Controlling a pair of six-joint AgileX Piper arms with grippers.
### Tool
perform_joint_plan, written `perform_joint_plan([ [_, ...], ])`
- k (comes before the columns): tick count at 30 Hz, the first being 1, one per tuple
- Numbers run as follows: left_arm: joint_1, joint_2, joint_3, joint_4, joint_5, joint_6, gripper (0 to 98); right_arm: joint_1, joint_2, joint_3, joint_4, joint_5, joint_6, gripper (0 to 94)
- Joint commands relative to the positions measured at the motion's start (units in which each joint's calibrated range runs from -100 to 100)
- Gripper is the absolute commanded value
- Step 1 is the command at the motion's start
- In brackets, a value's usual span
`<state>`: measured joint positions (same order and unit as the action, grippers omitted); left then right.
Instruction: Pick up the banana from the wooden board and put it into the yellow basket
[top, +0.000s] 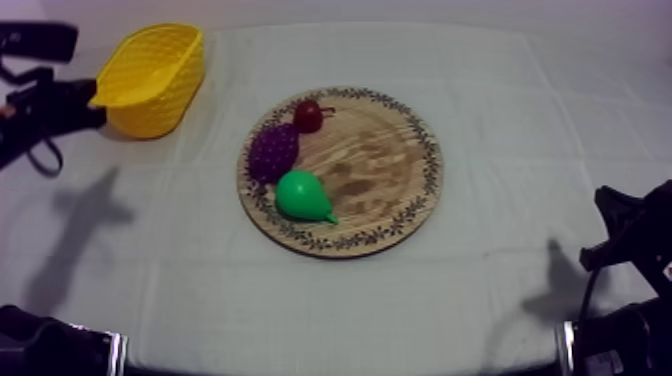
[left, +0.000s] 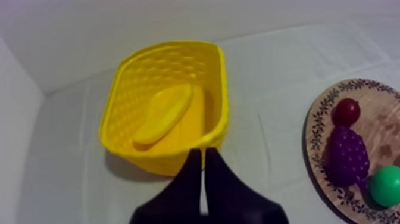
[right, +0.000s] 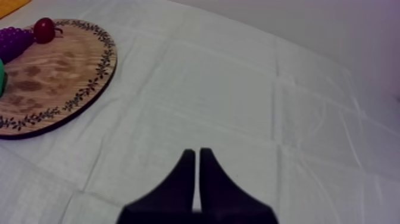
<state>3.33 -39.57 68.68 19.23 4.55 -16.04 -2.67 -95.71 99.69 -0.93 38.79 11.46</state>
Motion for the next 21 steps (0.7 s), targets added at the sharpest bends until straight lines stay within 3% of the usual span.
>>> perform_joint_plan([
  [1,0.22,-15.18,17.59,-7.15,-3.51,8.12,0.1,-0.01,-0.05,-0.03,0.02,0.0,0.03,0.3],
  [3,-0.1,-20.52,23.06,-13.01,-4.39,14.29,0.1,-0.01,-0.05,-0.03,0.02,0.0,0.04,0.3],
  [7,-1.31,-30.75,29.16,-21.62,-1.63,23.41,0.1,-0.01,-0.05,-0.03,0.02,0.0,0.01,0.3],
  [10,-1.46,-37.05,30.43,-25.63,2.69,27.73,0.1,-0.01,-0.05,-0.03,0.02,0.0,0.01,0.3],
  [14,-1.21,-45.08,30.93,-27.24,10.73,30.7,0.1,-0.01,-0.05,-0.03,0.02,0.0,0.0,0.3],
  [17,-2.0,-51.39,31.04,-25.28,17.98,29.64,0.1,-0.01,-0.05,-0.03,0.02,0.0,0.02,0.3],
  [21,-3.31,-57.63,30.86,-22.28,26.36,25.56,0.1,-0.01,-0.05,-0.03,0.02,0.0,0.0,0.3],
])
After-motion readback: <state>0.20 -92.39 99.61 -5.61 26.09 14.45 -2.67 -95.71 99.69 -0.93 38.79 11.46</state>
